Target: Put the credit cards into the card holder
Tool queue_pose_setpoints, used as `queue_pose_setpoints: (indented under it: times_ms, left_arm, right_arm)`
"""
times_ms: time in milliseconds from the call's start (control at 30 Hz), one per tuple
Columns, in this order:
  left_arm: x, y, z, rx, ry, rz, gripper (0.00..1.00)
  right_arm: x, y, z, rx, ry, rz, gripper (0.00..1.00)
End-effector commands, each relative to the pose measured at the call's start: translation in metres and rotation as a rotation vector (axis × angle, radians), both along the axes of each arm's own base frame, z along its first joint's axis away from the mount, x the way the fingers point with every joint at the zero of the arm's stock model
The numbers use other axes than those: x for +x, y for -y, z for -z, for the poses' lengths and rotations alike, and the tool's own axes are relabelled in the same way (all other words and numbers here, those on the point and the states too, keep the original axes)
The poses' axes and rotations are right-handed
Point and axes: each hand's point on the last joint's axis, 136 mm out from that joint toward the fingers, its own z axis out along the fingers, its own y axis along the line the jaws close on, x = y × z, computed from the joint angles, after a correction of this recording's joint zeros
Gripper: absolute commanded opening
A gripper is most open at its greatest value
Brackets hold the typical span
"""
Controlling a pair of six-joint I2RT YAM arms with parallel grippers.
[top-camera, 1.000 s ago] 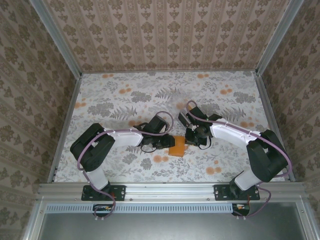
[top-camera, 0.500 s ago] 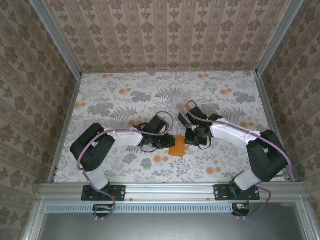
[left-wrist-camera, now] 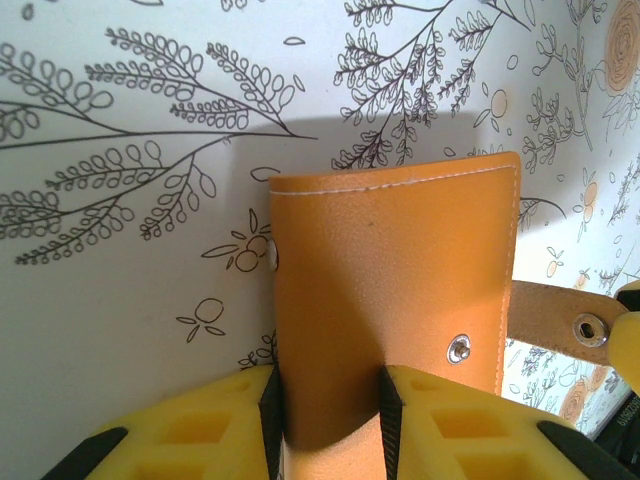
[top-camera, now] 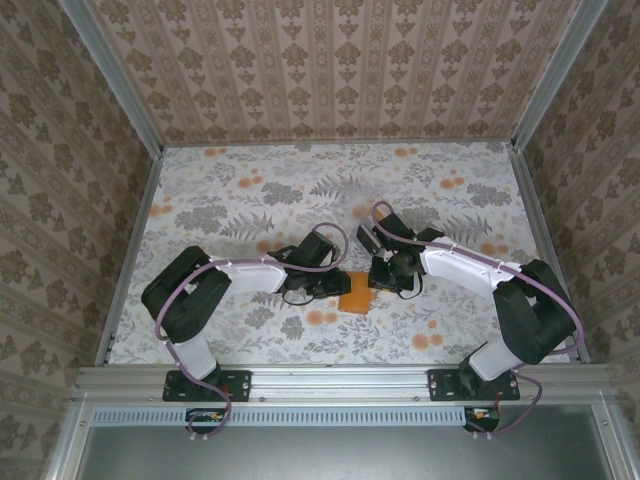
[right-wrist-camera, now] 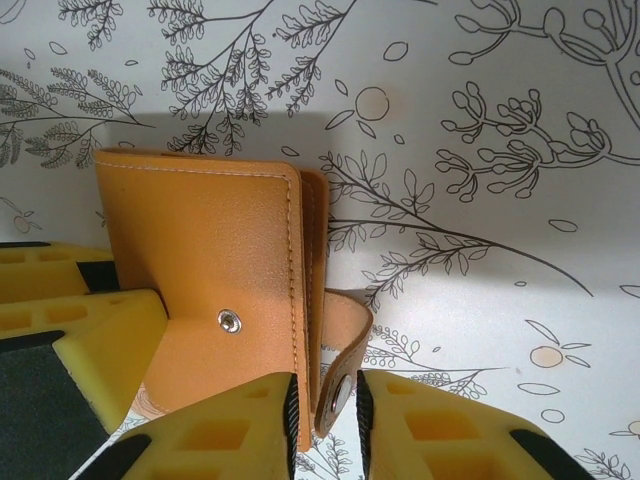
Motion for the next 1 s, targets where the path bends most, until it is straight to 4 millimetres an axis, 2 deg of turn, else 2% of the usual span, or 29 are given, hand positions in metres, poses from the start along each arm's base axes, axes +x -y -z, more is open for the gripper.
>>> queue_pose_setpoints:
  times_ms: [0,333,700,833,900,967]
  left_arm:
    - [-0.006,-0.0003,0.0087,0.017,-0.023,0.016,0.32]
    - [-0.0061,0.0002,0.0084,0.016,-0.023,0.016,0.32]
    - [-0.0057,0.0008,0.0075,0.014,-0.021,0.016,0.32]
    - [-0.0062,0.0001,0.0085,0.016,-0.024,0.016,0.32]
    - [-0.0062,0.0,0.0086,0.016,-0.024,0.016,0.32]
    - [-0.0062,0.0001,0.0085,0.016,-0.023,0.016,0.32]
  right_arm:
    - [-0.0056,0.0003,-0.0033,0.002,-0.012,-0.013,0.27]
    - [-0.007,0.0025,0.0035,-0.018,-0.032,-0.012,0.21]
    - [-0.009,0.0008,0.0061,-0.014,-0.046,-0.022,0.23]
    - [-0.0088,0.0005,0.0062,-0.013,-0.047,-0.021,0.21]
    - [-0.0081,0.0009,0.005,-0.013,-0.04,-0.02,0.15]
    - [-0.0081,0.0015,0.0038,-0.014,-0.036,-0.017,0.14]
